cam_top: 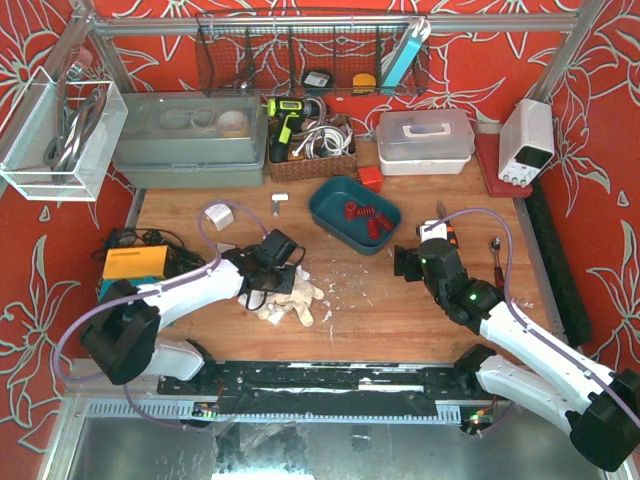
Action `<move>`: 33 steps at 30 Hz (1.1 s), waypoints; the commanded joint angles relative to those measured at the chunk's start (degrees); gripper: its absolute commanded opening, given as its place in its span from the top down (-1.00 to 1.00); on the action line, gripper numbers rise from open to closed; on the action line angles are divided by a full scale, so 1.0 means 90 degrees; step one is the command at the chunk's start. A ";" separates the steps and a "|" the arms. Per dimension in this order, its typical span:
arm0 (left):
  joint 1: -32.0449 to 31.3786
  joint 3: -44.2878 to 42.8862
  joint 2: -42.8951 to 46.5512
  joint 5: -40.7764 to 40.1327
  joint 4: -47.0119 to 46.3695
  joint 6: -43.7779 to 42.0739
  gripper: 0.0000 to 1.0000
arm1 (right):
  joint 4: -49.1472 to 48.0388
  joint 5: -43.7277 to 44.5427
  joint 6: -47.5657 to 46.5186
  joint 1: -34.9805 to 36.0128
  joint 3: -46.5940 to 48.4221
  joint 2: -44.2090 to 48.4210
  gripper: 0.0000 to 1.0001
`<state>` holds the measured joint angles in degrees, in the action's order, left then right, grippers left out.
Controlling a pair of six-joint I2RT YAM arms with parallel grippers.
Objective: Install the large spring
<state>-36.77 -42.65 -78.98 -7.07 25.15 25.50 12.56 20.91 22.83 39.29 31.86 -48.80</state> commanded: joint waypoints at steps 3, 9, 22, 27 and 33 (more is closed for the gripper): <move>-0.0025 -0.0286 0.0943 -0.0285 0.0360 0.0075 1.00 | -0.0006 0.0117 -0.0037 0.0029 -0.0080 0.0078 -0.91; -0.0025 -0.0796 0.2060 -0.0462 0.0364 0.0170 1.00 | -0.0002 0.0107 -0.0027 0.0058 -0.0035 0.0022 -0.91; 0.0351 -0.1129 0.1970 -0.2618 -0.2202 -0.0598 1.00 | -0.0018 0.0089 -0.0037 0.0089 -0.0051 0.0057 -0.91; 0.1213 -0.0943 0.1223 -0.2294 -0.3030 -0.0554 1.00 | -0.0007 0.0042 -0.0019 0.0089 -0.0028 0.0030 -0.91; 0.1993 -0.0964 0.0169 -0.2235 -0.3627 -0.0555 1.00 | -0.0027 -0.0054 0.0002 0.0088 -0.0015 0.0030 -0.91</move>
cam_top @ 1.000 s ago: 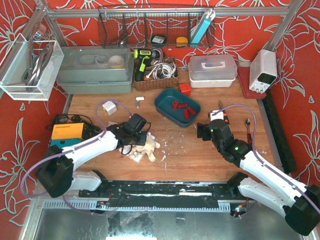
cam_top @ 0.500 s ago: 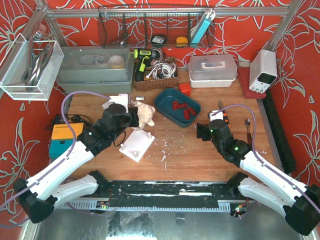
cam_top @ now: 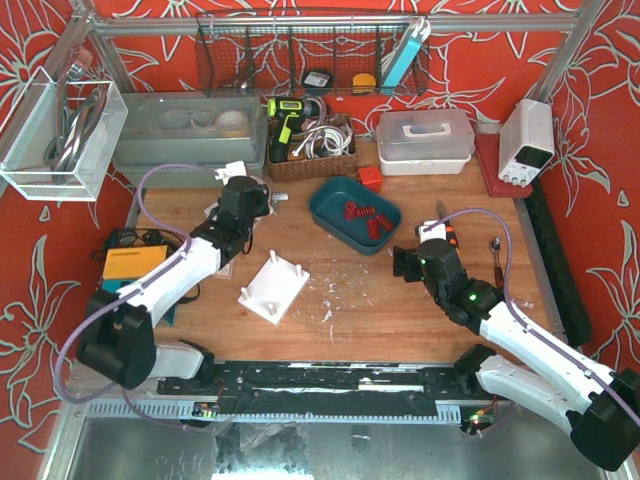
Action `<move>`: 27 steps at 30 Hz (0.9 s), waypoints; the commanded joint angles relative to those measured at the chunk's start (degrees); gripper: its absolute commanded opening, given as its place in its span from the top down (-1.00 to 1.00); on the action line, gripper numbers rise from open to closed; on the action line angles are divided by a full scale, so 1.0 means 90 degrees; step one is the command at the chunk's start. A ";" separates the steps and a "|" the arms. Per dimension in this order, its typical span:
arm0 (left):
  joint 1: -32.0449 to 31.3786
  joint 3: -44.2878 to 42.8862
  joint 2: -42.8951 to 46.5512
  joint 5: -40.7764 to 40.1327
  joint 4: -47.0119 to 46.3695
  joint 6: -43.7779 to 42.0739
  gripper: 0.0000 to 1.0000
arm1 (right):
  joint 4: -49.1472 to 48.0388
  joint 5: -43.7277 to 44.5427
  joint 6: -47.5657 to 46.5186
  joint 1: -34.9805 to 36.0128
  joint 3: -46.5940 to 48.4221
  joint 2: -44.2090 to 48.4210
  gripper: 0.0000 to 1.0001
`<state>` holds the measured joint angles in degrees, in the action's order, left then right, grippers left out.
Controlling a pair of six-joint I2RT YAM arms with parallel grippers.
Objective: Install the large spring
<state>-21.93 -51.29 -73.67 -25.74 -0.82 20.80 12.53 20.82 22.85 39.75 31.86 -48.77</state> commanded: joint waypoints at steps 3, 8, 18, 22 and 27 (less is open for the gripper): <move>0.0820 -0.0092 -0.0849 -0.0255 -0.0768 0.0223 1.00 | -0.0028 -0.0020 0.0000 0.0040 -0.0022 0.0009 -0.91; 0.1249 -0.0351 -0.1533 -0.0077 -0.1115 0.0254 1.00 | -0.0042 -0.0033 0.0000 0.0044 -0.0006 -0.0077 -0.91; 0.1353 -0.1317 -0.2435 -0.0505 -0.0040 0.0309 -0.14 | -0.0143 -0.0079 -0.0061 0.0078 0.0019 -0.0051 -0.98; 0.1343 -0.0901 -0.1940 -0.0103 0.0030 0.0618 -0.39 | -0.0228 -0.0149 -0.0053 0.0077 -0.0036 -0.0073 -0.98; 0.1286 0.0145 -0.0855 0.1125 -0.0329 0.0832 -0.92 | -0.0360 -0.0365 -0.0157 0.0081 -0.0145 0.0022 -0.97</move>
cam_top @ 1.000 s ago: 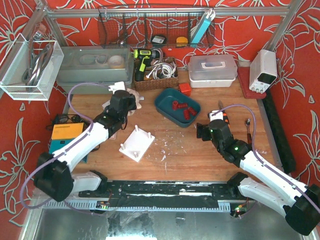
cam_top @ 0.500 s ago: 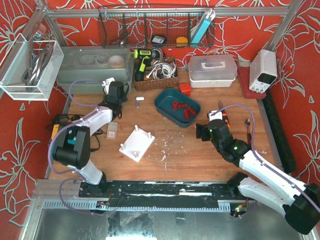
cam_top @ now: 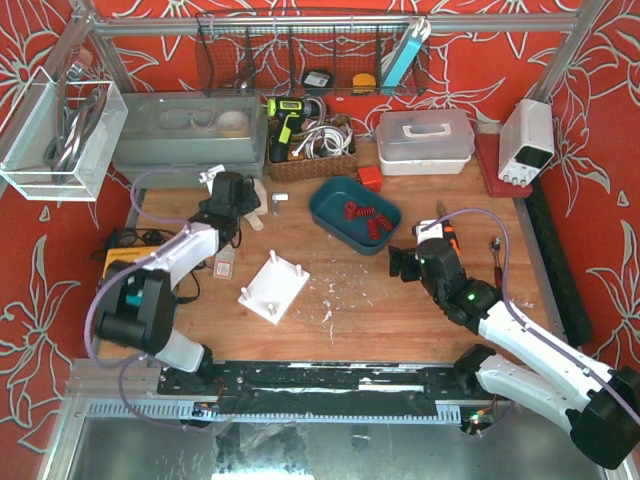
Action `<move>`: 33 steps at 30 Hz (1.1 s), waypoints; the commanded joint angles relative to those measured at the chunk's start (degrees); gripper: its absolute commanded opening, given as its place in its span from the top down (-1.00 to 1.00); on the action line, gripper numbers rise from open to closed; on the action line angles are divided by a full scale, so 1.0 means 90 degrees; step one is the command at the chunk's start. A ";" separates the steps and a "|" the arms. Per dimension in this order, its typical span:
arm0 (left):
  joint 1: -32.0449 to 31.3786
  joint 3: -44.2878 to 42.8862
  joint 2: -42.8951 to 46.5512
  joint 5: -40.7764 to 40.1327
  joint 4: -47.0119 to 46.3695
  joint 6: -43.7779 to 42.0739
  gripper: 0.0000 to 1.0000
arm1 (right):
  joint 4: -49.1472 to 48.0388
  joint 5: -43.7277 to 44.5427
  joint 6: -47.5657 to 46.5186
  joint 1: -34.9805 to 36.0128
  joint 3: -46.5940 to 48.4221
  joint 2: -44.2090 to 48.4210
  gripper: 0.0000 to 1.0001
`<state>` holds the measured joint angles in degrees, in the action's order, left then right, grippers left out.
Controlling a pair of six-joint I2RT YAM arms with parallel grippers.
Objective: Install the large spring
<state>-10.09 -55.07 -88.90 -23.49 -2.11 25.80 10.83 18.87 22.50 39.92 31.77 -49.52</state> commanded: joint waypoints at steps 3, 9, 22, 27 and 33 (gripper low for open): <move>-0.0058 0.1226 0.1480 0.1973 -0.0648 0.0334 -1.00 | -0.0114 -0.0024 -0.0115 0.0059 -0.0151 0.0135 -0.96; -0.0428 0.2088 0.2634 0.3332 -0.1145 0.0328 -1.00 | -0.0090 -0.0168 -0.0134 0.0056 -0.0016 -0.0224 -0.92; -0.2082 0.2493 0.2867 0.2963 -0.1443 -0.0293 -1.00 | -0.0263 -0.0211 0.0106 -0.0026 0.1356 -0.2160 -0.39; -0.2085 0.2553 0.2885 0.2588 -0.1315 -0.0501 -1.00 | -0.0022 -0.0225 -0.0077 -0.0248 0.2342 -0.3444 -0.07; -0.2089 0.2946 0.3110 0.2220 -0.1506 -0.0675 -1.00 | 0.1356 -0.0356 -0.0665 -0.0384 0.3942 -0.5021 0.06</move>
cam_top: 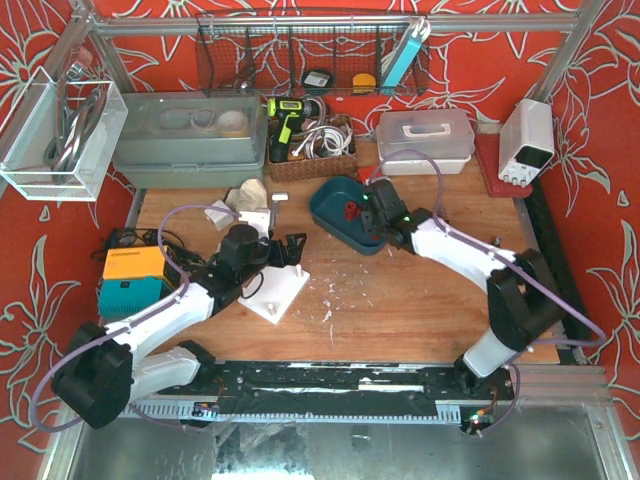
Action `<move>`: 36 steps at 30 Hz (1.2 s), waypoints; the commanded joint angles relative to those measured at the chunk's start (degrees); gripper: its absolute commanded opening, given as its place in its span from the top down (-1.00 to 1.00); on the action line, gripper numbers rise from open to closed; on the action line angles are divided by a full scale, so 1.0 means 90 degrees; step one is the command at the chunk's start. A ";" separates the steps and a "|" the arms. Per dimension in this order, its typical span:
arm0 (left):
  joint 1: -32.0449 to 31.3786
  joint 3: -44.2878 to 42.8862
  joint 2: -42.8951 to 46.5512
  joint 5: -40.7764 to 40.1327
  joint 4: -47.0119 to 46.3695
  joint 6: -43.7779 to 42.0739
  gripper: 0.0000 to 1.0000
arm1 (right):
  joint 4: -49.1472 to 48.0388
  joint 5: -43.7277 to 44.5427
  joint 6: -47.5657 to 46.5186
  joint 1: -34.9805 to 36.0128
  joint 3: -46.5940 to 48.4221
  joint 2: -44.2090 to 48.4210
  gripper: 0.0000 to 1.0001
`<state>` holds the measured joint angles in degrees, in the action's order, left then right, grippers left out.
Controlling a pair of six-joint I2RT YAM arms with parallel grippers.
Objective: Install the large spring
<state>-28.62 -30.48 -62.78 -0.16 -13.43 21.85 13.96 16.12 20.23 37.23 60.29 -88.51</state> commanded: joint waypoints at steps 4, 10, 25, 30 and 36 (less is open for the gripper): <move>-0.0031 0.0189 0.0264 -0.0702 -0.0106 -0.0360 -1.00 | 0.1227 -0.0150 -0.0609 -0.0103 0.1237 -0.1264 0.11; -0.0034 0.0360 0.0528 -0.0702 -0.0238 -0.0286 -1.00 | 0.1734 -0.0130 -0.0756 -0.0246 0.1680 -0.1906 0.18; -0.0080 0.0417 0.0624 -0.0545 -0.0273 -0.0222 -1.00 | 0.1836 -0.0887 -0.0729 -0.0435 0.1817 -0.2621 0.17; -0.0083 0.0429 0.0872 -0.0582 -0.0263 -0.0217 -1.00 | 0.1835 -0.0901 -0.0734 -0.0487 0.1976 -0.2920 0.15; -0.0089 0.0427 0.0862 -0.0605 -0.0238 -0.0201 -1.00 | 0.1768 -0.0919 -0.0884 -0.0516 0.2012 -0.3144 0.29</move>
<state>-28.99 -27.05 -55.53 -5.04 -14.68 19.97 27.90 8.43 13.74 33.01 78.28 -114.72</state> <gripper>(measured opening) 0.998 0.409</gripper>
